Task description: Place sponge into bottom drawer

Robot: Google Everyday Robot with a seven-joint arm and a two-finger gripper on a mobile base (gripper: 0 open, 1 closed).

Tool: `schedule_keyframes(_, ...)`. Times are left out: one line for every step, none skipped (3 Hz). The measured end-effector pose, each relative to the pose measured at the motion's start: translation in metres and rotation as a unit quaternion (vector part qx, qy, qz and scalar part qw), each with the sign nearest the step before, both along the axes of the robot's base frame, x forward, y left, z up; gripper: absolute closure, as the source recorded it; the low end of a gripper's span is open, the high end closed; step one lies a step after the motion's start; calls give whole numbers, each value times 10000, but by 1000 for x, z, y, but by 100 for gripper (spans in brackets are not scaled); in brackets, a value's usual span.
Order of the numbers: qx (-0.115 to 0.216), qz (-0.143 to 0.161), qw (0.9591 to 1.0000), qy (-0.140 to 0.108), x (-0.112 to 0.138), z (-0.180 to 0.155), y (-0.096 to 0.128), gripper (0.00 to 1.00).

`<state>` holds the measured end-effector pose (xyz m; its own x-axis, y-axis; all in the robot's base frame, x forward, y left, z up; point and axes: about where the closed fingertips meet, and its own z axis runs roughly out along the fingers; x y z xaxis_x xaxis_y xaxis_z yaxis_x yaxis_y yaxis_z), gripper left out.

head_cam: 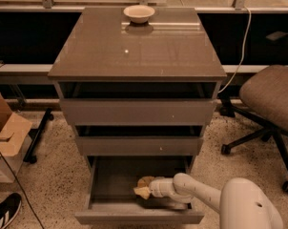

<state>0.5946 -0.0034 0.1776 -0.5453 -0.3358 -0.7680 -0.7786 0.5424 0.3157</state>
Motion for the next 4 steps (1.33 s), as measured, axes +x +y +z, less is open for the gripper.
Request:
schedule_keyframes(4, -4, 10000, -3, 1, -1, 1, 33)
schedule_keyframes(11, 6, 10000, 4, 0, -2, 3, 10)
schedule_keyframes(17, 14, 10000, 10, -1, -2, 4, 0)
schedule_keyframes(17, 14, 10000, 10, -1, -2, 4, 0)
